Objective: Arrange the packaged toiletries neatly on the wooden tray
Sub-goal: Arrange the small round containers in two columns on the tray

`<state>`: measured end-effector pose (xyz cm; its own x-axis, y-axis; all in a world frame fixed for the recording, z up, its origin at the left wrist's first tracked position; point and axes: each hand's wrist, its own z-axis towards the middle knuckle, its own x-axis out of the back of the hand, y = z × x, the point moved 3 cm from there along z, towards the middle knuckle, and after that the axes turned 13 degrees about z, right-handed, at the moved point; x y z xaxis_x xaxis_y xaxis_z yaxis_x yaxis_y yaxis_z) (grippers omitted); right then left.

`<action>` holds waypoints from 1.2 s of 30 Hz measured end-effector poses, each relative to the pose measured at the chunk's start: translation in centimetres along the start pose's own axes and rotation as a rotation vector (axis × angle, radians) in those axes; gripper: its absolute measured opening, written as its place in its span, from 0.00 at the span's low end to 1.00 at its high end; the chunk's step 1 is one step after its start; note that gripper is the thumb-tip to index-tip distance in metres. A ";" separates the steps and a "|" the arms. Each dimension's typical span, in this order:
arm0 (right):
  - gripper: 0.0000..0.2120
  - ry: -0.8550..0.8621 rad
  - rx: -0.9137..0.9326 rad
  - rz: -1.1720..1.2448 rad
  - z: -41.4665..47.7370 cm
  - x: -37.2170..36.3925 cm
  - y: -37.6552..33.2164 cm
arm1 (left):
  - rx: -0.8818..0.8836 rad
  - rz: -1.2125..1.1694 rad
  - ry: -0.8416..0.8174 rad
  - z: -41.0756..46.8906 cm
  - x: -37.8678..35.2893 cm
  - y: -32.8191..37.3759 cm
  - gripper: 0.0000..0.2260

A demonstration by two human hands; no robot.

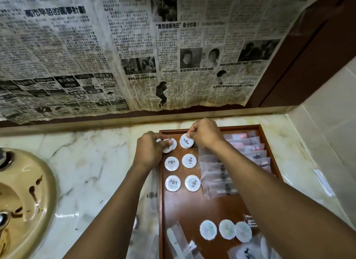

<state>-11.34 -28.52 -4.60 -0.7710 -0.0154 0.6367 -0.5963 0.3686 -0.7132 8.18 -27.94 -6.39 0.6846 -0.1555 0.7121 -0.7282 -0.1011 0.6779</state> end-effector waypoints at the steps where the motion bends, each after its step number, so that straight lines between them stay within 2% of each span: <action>1: 0.11 0.007 0.010 -0.015 0.2 -0.2 0.1 | -0.031 0.042 0.014 0.2 -0.3 0.0 0.02; 6: 0.07 0.067 0.086 -0.213 -0.2 -0.5 -0.4 | -0.169 0.231 0.060 0.8 -1.2 -0.4 0.10; 9: 0.12 0.041 0.138 -0.329 -0.7 -0.4 -0.6 | -0.186 0.285 0.080 0.6 -1.0 -0.8 0.17; 14: 0.17 -0.036 0.145 -0.395 -1.4 -0.5 -0.5 | -0.227 0.411 -0.013 -0.1 -0.5 -1.0 0.27; 24: 0.19 -0.040 0.155 -0.376 -1.7 -0.6 -0.5 | -0.244 0.409 0.007 0.5 -0.7 -0.6 0.25; 27: 0.18 -0.049 0.162 -0.394 -2.1 -0.3 -0.9 | -0.233 0.410 -0.012 0.6 -0.8 -0.4 0.28; 29: 0.19 -0.061 0.143 -0.299 -2.4 0.3 -1.0 | -0.198 0.333 -0.029 0.4 -0.5 -0.3 0.28; 30: 0.19 -0.081 0.125 -0.207 -2.7 0.6 -1.0 | -0.167 0.264 -0.032 0.0 -0.2 -0.2 0.26; 33: 0.21 -0.150 0.119 -0.003 -4.3 1.3 -0.7 | -0.036 0.048 0.026 -2.0 0.9 -0.1 0.09; 34: 0.21 -0.166 0.137 0.002 -5.0 1.4 -0.3 | 0.029 -0.050 0.032 -2.9 1.1 -0.1 0.11; 36: 0.21 -0.189 0.193 -0.026 -6.4 1.4 0.4 | 0.241 -0.394 -0.015 -4.4 1.5 -1.0 0.17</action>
<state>-11.26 -22.42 -2.14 -0.7719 -0.2028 0.6025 -0.6343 0.1818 -0.7514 10.08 -23.70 -5.18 0.9116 -0.0735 0.4045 -0.4005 -0.3812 0.8333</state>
